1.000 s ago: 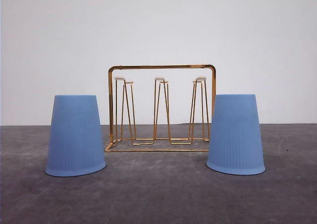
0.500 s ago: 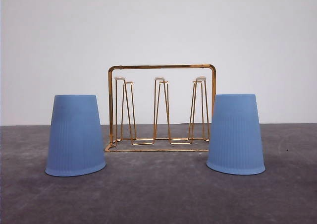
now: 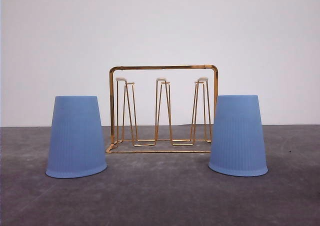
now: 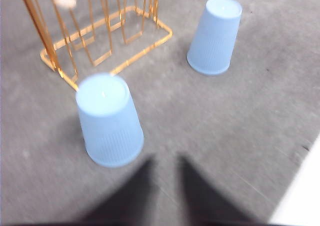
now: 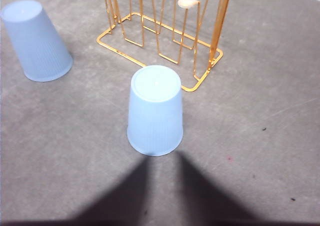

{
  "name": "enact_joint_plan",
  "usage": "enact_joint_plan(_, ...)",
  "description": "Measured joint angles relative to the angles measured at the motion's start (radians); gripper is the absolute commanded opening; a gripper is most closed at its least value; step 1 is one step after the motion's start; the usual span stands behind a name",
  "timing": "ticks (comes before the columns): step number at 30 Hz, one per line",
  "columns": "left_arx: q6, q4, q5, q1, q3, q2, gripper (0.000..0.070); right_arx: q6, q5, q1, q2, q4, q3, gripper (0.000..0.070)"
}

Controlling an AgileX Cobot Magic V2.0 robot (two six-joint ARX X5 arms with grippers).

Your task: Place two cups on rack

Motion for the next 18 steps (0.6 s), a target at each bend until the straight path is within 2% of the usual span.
enact_joint_plan(2,-0.003,0.022,0.000,0.000,0.000,0.000,0.0469,-0.002,0.000,0.000,0.000,0.000,0.000,0.0501)
enact_joint_plan(10,-0.108,0.052,0.000,0.000,0.000,0.047,0.0472,-0.003,0.000,0.000,0.000,0.002,0.000,0.0500)
enact_joint_plan(15,-0.163,0.144,-0.022,0.000,0.000,0.165,0.0479,-0.002,0.000,0.000,0.000,0.022,0.000,0.0500)
enact_joint_plan(18,-0.170,0.214,-0.051,-0.005,0.000,0.255,0.0535,-0.002,0.000,0.000,0.000,0.043,0.000,0.0500)
